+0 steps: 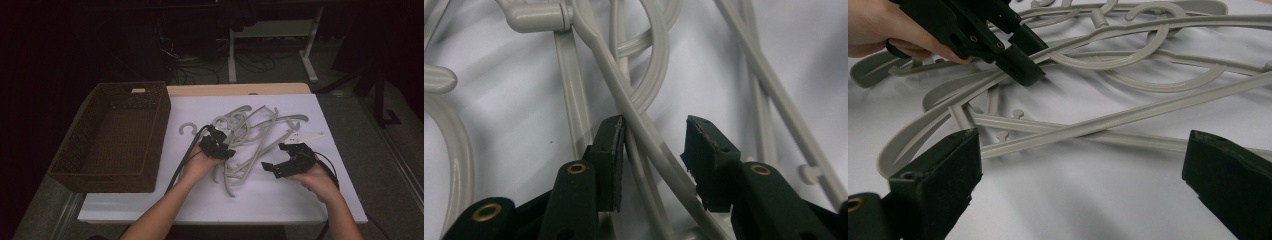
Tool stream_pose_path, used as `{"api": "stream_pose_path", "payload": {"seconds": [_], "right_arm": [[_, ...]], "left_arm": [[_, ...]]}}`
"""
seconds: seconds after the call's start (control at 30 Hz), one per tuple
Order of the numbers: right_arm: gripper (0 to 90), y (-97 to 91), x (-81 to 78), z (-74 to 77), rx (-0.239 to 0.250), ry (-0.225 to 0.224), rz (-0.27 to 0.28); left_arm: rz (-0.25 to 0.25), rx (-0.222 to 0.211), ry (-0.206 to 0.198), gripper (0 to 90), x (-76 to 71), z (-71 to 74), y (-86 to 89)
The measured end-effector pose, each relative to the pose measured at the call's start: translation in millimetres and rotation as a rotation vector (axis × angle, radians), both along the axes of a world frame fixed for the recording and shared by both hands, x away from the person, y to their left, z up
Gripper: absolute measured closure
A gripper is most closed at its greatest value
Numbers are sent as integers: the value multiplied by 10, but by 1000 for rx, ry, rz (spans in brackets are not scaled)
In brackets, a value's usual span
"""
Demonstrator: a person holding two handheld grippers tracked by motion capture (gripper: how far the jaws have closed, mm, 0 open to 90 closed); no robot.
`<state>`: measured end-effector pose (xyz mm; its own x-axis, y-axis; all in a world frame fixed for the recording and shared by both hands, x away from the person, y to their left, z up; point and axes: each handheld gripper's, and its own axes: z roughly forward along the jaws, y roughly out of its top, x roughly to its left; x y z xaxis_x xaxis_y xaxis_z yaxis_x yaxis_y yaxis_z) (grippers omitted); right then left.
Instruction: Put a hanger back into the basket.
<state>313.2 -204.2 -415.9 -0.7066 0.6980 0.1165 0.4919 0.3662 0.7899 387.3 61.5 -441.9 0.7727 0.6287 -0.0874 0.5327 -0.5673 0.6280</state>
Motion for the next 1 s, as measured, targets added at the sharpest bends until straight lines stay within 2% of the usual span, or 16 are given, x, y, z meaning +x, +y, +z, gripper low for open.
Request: {"api": "stream_pose_path", "payload": {"seconds": [0.13, 0.2, 0.33, 0.6, 0.77, 0.9, 1.0], "right_arm": [[21, 1, 0, 1, 1, 0, 0], [21, 1, 0, 1, 1, -1, 1], [21, 0, 2, -1, -1, 0, 1], [22, -3, 2, 1, 1, 0, 0], [22, -5, 2, 1, 2, -1, 0], [22, -6, -1, 3, 3, -1, -1], [22, -9, -2, 6, 4, -1, -1]], "left_arm": [[8, 35, -18, 582, -2, -37, -46], [17, 51, -35, 619, -7, -40, -56], [36, 44, -36, 672, 6, -40, -46], [69, -13, -16, 719, 21, -1, -8], [90, -70, -18, 743, 31, 67, 29], [87, -134, -1, 783, 40, 132, 72], [73, -147, -3, 806, 16, 177, 65]]}}
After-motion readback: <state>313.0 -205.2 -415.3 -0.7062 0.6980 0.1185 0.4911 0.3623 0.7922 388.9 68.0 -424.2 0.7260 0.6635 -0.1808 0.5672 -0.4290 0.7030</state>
